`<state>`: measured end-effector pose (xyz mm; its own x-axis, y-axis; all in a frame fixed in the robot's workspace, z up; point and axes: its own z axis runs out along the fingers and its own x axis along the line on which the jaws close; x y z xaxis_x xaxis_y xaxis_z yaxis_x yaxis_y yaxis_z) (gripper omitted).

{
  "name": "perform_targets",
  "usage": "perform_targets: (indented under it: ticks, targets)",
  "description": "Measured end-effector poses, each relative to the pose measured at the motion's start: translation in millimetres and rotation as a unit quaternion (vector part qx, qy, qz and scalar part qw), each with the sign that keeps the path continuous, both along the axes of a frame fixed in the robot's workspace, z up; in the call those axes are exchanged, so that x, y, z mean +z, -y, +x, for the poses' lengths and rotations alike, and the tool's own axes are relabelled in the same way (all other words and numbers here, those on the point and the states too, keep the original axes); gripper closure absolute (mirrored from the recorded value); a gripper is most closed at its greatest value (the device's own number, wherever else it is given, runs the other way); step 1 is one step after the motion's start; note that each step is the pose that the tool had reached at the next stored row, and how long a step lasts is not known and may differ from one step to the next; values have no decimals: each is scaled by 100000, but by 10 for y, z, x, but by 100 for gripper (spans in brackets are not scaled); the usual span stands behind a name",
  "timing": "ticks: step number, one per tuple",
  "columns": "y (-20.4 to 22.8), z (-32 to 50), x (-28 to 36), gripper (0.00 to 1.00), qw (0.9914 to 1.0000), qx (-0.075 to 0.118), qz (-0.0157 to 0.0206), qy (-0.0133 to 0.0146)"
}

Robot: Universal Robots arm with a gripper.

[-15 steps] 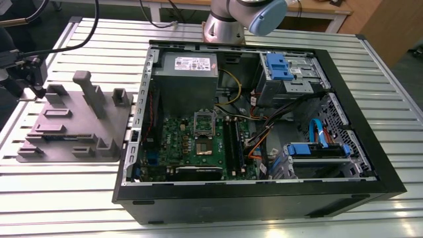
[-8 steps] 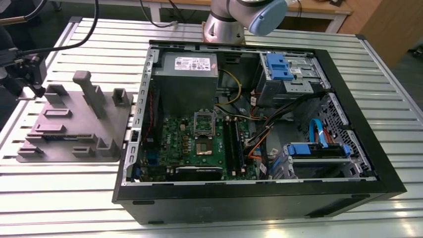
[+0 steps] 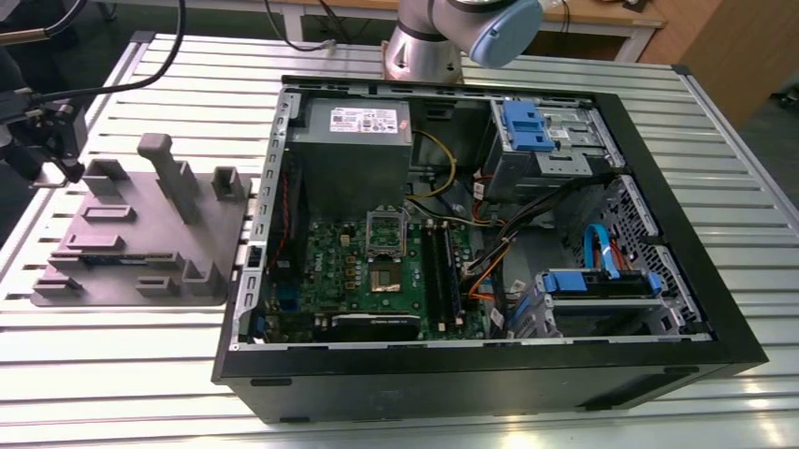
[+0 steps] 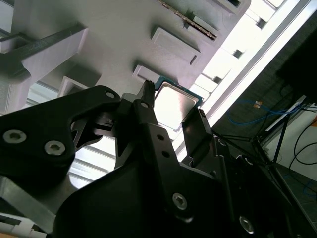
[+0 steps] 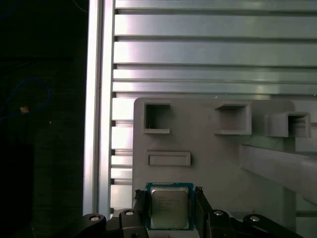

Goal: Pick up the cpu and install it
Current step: 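Pick up the cpu and move it towards the insertion slot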

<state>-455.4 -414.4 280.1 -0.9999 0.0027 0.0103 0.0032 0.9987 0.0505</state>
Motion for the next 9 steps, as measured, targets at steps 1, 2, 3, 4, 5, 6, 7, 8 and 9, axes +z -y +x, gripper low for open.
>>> perform_targets:
  ticks: [1, 2, 3, 4, 5, 6, 7, 8, 9]
  targets:
    - [-1, 0, 3, 53, 100000, -2, -1, 0]
    - [-1, 0, 4, 53, 100000, -1, 2, 9]
    - [-1, 0, 7, 53, 100000, 0, 2, 7]
    - [-1, 0, 10, 53, 100000, -2, -4, -1]
    - [-1, 0, 13, 53, 100000, 0, -4, -1]
    - [-1, 0, 15, 53, 100000, -2, -4, -1]
    - [-1, 0, 19, 53, 100000, 0, -8, -6]
    - [-1, 0, 23, 53, 100000, 1, -7, -6]
    - [-1, 0, 26, 53, 100000, -1, -4, 1]
